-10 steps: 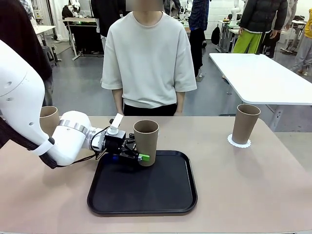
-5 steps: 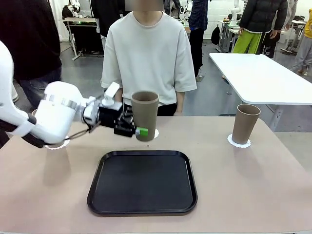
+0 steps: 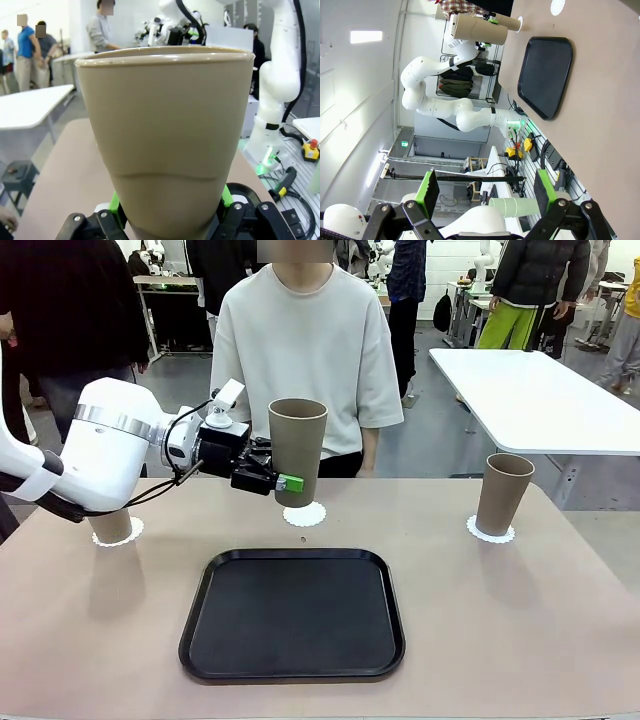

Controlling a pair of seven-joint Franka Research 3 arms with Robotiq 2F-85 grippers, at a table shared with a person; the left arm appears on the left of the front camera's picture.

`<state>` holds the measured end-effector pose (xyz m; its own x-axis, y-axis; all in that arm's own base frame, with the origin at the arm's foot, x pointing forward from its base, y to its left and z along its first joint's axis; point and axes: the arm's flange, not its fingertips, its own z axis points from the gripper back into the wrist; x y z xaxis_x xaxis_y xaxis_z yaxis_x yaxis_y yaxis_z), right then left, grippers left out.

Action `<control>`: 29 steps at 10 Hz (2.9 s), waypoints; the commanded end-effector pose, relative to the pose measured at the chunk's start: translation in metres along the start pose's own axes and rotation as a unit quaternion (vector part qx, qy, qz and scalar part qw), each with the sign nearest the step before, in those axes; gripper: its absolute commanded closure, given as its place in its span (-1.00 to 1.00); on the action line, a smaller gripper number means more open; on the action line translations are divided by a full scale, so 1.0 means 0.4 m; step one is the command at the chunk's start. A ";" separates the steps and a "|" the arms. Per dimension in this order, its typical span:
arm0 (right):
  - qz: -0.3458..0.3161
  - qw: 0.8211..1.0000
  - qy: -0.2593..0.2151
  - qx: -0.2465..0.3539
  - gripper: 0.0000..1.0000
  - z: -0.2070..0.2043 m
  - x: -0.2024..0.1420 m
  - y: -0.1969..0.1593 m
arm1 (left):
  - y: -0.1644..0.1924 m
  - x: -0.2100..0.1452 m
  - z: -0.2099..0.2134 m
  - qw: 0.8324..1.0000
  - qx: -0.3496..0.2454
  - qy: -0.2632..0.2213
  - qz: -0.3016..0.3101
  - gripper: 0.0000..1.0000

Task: Place coasters on the table and set cups on them.
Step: Take one Reusable plastic cup from the Flat Tray and place it on a coaster set by the human.

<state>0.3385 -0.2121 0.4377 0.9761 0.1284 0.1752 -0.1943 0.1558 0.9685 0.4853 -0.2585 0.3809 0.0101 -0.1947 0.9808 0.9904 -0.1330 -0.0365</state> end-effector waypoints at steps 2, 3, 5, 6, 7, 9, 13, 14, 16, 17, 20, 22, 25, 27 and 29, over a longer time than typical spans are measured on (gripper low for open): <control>0.000 1.000 0.001 0.003 -1.00 0.001 -0.003 0.005 | -0.008 0.004 -0.005 1.000 -0.009 -0.009 -0.014 1.00; 0.000 1.000 0.001 0.003 -1.00 0.001 -0.003 0.005 | -0.002 0.001 -0.004 1.000 -0.002 -0.001 -0.001 -0.63; 0.000 1.000 0.001 0.003 -1.00 0.001 -0.003 0.005 | 0.154 -0.053 -0.003 0.999 -0.027 -0.045 -0.008 -0.63; 0.000 1.000 0.001 0.003 -1.00 0.001 -0.003 0.005 | 0.173 -0.080 -0.012 0.998 -0.024 -0.054 -0.003 -0.63; 0.000 1.000 0.001 0.003 -1.00 0.001 -0.003 0.005 | 0.197 -0.098 -0.022 0.998 -0.021 -0.053 -0.008 -0.63; 0.000 1.000 0.001 0.003 -1.00 0.001 -0.003 0.005 | 0.289 -0.138 -0.044 0.999 -0.010 -0.036 0.002 -0.63; 0.000 1.000 0.001 0.003 -1.00 0.001 -0.003 0.005 | 0.374 -0.192 -0.052 1.000 0.011 -0.021 -0.001 -0.63; 0.000 1.000 0.001 0.003 -1.00 0.001 -0.003 0.005 | 0.370 -0.194 -0.047 1.000 0.007 -0.029 -0.002 -0.63; 0.000 1.000 0.001 0.003 -1.00 0.001 -0.003 0.005 | 0.341 -0.153 -0.033 1.000 0.004 0.002 -0.020 -0.63; 0.000 1.000 0.001 0.003 -1.00 0.001 -0.003 0.005 | 0.359 -0.202 -0.044 0.999 0.016 -0.031 -0.004 -0.63; 0.000 1.000 0.001 0.003 -1.00 0.001 -0.003 0.005 | 0.359 -0.202 -0.044 0.999 0.016 -0.031 -0.004 -0.63; 0.000 1.000 0.001 0.003 -1.00 0.001 -0.003 0.005 | 0.371 -0.221 -0.034 0.999 -0.008 -0.039 -0.015 -0.63; 0.000 1.000 0.001 0.003 -1.00 0.001 -0.003 0.005 | 0.392 -0.258 -0.021 0.997 -0.035 -0.049 -0.045 -0.63; 0.000 1.000 0.001 0.003 -1.00 0.001 -0.003 0.005 | 0.397 -0.280 -0.020 0.997 -0.037 -0.045 -0.047 -0.63; 0.000 1.000 0.001 0.003 -1.00 0.001 -0.003 0.005 | 0.409 -0.301 -0.030 0.997 -0.038 -0.033 -0.052 -0.63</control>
<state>0.3384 -0.2122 0.4377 0.9762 0.1282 0.1751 -0.1942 0.1555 0.9686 0.6353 -0.2651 0.2557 -0.0510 -0.1056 0.9931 0.9791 -0.2011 0.0288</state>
